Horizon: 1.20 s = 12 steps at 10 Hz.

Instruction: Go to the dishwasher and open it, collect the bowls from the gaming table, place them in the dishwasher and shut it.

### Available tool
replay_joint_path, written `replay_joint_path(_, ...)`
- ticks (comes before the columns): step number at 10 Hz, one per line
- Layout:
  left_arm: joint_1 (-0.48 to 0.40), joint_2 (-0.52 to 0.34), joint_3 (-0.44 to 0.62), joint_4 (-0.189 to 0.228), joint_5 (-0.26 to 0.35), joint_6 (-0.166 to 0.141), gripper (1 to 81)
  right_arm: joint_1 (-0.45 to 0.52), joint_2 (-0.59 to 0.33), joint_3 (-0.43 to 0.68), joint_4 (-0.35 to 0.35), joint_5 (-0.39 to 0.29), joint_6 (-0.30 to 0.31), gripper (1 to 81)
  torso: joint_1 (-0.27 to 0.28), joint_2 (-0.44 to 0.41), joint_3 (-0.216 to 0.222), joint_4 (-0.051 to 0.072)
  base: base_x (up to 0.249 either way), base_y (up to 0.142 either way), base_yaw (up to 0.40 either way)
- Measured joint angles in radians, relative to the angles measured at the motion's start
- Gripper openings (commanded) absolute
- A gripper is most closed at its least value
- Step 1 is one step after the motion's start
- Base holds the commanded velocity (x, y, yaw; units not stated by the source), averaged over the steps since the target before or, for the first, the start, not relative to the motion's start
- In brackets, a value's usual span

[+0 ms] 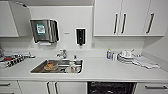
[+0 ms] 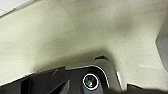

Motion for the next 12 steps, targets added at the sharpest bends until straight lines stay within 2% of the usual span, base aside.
replay_joint_path(1, 0.018, 0.046, -0.06, -0.001, -0.002, -0.007, 81.1, -0.013, 0.021, -0.03, -0.03, 0.013, 0.0, 81.1, 0.0, 0.0, 0.0, 0.0, 0.0, 0.0, 0.0)
replay_joint_path(3, 0.071, 0.157, -0.2, -0.005, -0.009, -0.049, 81.1, -0.037, 0.066, -0.123, -0.089, 0.054, 0.0, 81.1, 0.0, 0.0, 0.0, 0.0, 0.0, 0.0, 0.0)
replay_joint_path(7, 0.111, 0.339, -0.506, -0.022, -0.011, -0.11, 81.1, -0.079, 0.194, -0.401, -0.17, 0.162, 0.0, 81.1, 0.0, 0.0, 0.0, 0.0, 0.0, 0.0, 0.0)
replay_joint_path(10, 0.158, 0.462, -0.668, -0.042, -0.012, -0.135, 81.1, -0.089, 0.297, -0.606, -0.211, 0.241, 0.0, 81.1, 0.0, 0.0, 0.0, 0.0, 0.0, 0.0, 0.0)
replay_joint_path(12, 0.171, 0.517, -0.773, -0.051, -0.012, -0.151, 81.1, -0.107, 0.375, -0.667, -0.233, 0.289, 0.0, 81.1, 0.0, 0.0, 0.0, 0.0, 0.0, 0.0, 0.0)
